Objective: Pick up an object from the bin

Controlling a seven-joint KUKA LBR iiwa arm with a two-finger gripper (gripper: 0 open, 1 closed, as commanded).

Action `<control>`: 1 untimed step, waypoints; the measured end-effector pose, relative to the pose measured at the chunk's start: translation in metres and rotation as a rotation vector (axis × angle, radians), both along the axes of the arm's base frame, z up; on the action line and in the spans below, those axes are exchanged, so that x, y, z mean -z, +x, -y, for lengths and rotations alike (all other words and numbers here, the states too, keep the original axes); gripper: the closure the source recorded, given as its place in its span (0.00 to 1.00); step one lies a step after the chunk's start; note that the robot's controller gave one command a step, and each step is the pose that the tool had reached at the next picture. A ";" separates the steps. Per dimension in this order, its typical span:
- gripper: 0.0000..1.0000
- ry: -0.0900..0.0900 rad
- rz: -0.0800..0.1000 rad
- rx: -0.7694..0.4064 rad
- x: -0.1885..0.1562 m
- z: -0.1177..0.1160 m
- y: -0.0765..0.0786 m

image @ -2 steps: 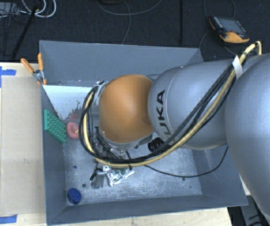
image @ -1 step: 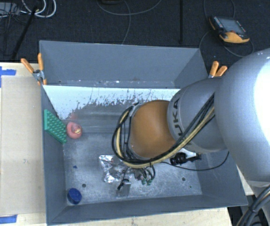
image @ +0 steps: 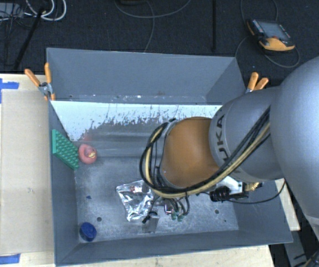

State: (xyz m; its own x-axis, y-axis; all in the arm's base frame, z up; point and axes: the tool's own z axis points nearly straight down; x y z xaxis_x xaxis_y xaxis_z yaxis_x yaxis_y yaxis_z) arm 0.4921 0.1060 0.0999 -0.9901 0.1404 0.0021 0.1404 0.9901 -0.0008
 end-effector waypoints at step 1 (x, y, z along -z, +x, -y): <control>0.00 0.000 0.002 0.057 0.000 -0.002 0.016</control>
Offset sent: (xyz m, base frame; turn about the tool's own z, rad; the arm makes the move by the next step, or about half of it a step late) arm 0.0152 0.0023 0.0001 0.0577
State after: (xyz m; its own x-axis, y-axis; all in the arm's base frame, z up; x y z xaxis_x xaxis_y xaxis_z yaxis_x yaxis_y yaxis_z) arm 0.5077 0.1078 0.0994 -0.9805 0.1967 0.0001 0.1967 0.9805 -0.0001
